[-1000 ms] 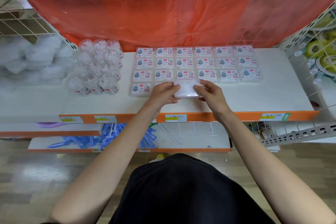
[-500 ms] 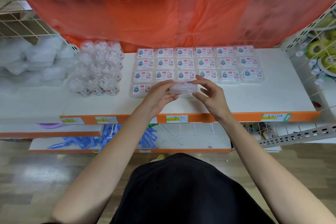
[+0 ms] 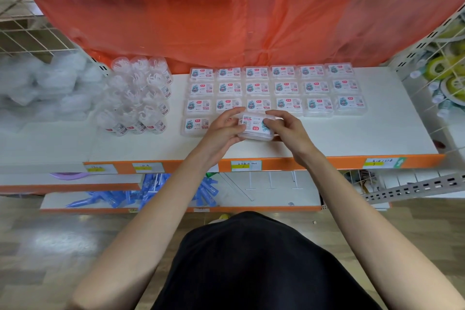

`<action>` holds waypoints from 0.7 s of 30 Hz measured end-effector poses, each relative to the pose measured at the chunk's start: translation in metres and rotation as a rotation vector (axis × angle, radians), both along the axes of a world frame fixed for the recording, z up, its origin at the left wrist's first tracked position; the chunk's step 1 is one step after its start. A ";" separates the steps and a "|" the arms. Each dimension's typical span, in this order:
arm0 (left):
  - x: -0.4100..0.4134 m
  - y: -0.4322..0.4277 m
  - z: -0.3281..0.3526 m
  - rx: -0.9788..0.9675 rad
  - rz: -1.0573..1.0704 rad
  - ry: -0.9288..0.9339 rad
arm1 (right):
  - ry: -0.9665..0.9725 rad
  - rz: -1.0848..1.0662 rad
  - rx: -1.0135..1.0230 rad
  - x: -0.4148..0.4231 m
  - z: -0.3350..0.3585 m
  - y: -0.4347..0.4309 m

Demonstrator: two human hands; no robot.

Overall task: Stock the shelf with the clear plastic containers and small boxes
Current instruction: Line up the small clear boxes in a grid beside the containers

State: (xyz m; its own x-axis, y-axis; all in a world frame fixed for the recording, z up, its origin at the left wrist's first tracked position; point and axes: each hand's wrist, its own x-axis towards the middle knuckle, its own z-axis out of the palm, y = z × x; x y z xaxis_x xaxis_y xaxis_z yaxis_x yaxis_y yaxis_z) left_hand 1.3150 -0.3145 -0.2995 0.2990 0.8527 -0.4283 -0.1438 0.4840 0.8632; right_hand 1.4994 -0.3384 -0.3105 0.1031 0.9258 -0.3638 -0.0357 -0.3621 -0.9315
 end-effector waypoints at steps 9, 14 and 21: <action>0.001 -0.002 -0.005 -0.072 0.044 0.010 | 0.205 -0.152 -0.029 -0.006 0.003 -0.002; 0.011 -0.004 -0.004 0.016 0.028 0.148 | 0.221 -0.125 -0.039 -0.009 -0.004 -0.008; 0.010 0.007 -0.005 0.130 -0.029 0.230 | -0.312 0.036 0.269 0.005 -0.011 -0.017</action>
State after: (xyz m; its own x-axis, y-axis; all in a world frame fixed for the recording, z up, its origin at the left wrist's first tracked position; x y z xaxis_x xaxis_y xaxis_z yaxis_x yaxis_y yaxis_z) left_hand 1.3249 -0.3074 -0.3046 0.2316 0.8977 -0.3749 0.0756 0.3676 0.9269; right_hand 1.5045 -0.3555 -0.3212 0.1360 0.9886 -0.0647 0.2717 -0.1000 -0.9572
